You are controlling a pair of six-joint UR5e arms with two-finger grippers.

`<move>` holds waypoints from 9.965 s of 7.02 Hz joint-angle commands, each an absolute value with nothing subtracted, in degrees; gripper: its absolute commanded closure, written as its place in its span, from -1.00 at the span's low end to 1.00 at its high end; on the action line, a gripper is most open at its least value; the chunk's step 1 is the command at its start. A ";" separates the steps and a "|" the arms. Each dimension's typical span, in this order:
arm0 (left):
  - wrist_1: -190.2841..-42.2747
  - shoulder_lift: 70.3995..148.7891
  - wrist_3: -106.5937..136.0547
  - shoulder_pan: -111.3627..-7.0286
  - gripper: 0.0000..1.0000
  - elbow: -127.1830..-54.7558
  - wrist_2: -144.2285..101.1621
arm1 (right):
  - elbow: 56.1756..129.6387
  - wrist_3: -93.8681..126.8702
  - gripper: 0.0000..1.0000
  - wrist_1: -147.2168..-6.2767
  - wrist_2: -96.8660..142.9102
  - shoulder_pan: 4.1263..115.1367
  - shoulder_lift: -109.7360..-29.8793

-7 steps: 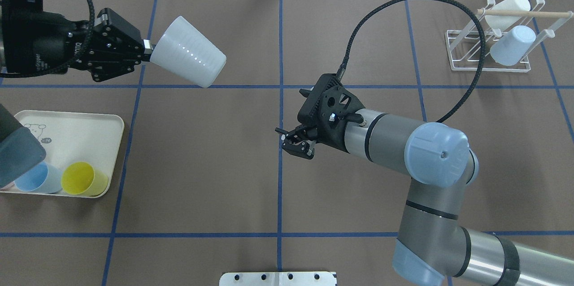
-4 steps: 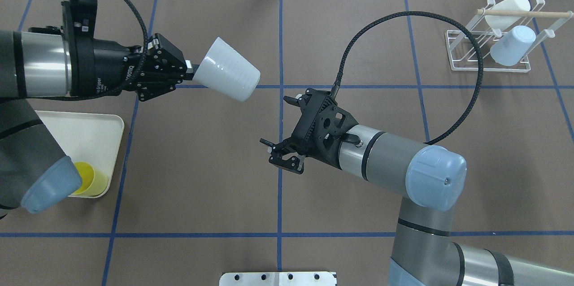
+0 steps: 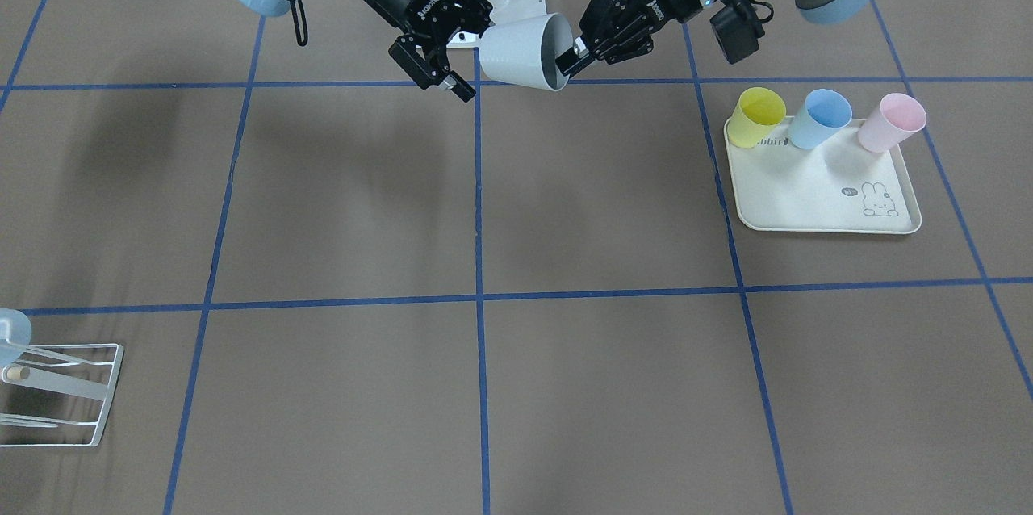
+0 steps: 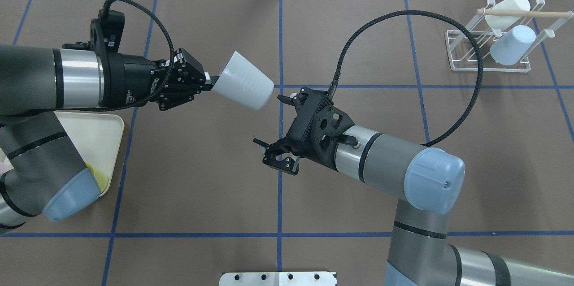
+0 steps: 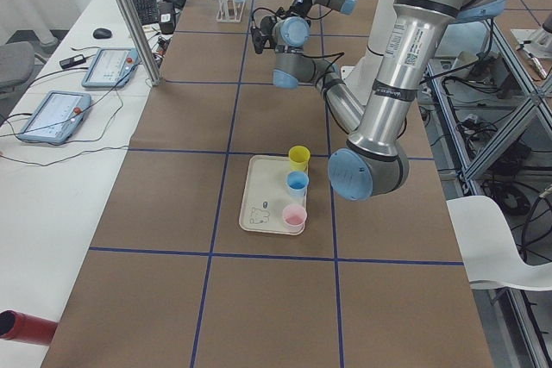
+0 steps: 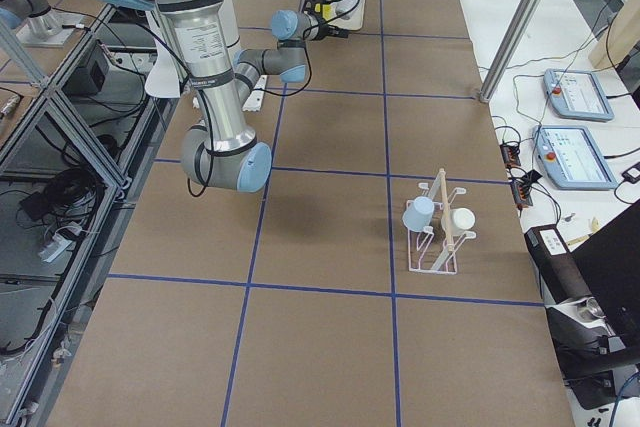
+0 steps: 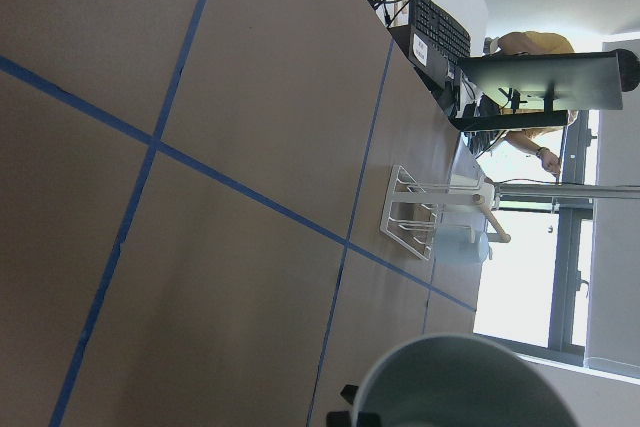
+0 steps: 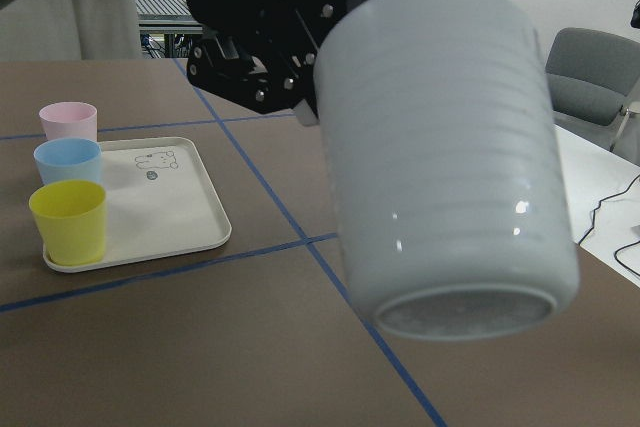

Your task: Transfer IKEA cup to right arm and place on rack

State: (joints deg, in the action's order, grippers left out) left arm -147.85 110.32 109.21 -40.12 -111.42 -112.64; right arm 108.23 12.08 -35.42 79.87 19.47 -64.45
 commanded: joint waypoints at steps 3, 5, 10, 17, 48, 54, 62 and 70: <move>-148.09 109.78 106.52 -39.20 1.00 -110.65 -112.67 | 108.11 12.04 -0.99 -35.42 79.19 19.16 -63.72; -148.27 109.95 106.52 -39.20 1.00 -111.00 -112.76 | 108.02 12.04 -0.99 -35.42 78.14 19.16 -63.81; -148.27 109.78 106.52 -36.13 1.00 -110.92 -110.57 | 108.19 12.04 -0.99 -35.42 78.05 18.81 -63.72; -148.27 109.60 106.52 -34.72 1.00 -110.66 -109.25 | 108.72 12.04 -0.17 -35.16 78.05 18.72 -63.72; -148.01 97.12 76.20 -52.21 -1.00 -112.32 -125.86 | 109.69 -50.15 1.00 -98.64 61.70 45.96 -76.90; -148.10 96.59 76.20 -52.03 -1.00 -112.41 -123.93 | 107.50 -51.94 1.00 -97.12 61.79 47.81 -76.73; -148.18 96.59 76.20 -52.03 -1.00 -112.41 -123.93 | 98.54 -57.13 0.85 -86.66 61.79 49.04 -76.21; -148.18 96.68 76.20 -51.94 -1.00 -112.41 -123.93 | 96.33 -56.78 -0.51 -86.66 61.70 49.04 -73.83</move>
State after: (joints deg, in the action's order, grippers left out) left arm -148.18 96.68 76.20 -52.00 -112.41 -123.93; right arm 96.39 -56.77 -86.66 61.70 49.04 -74.05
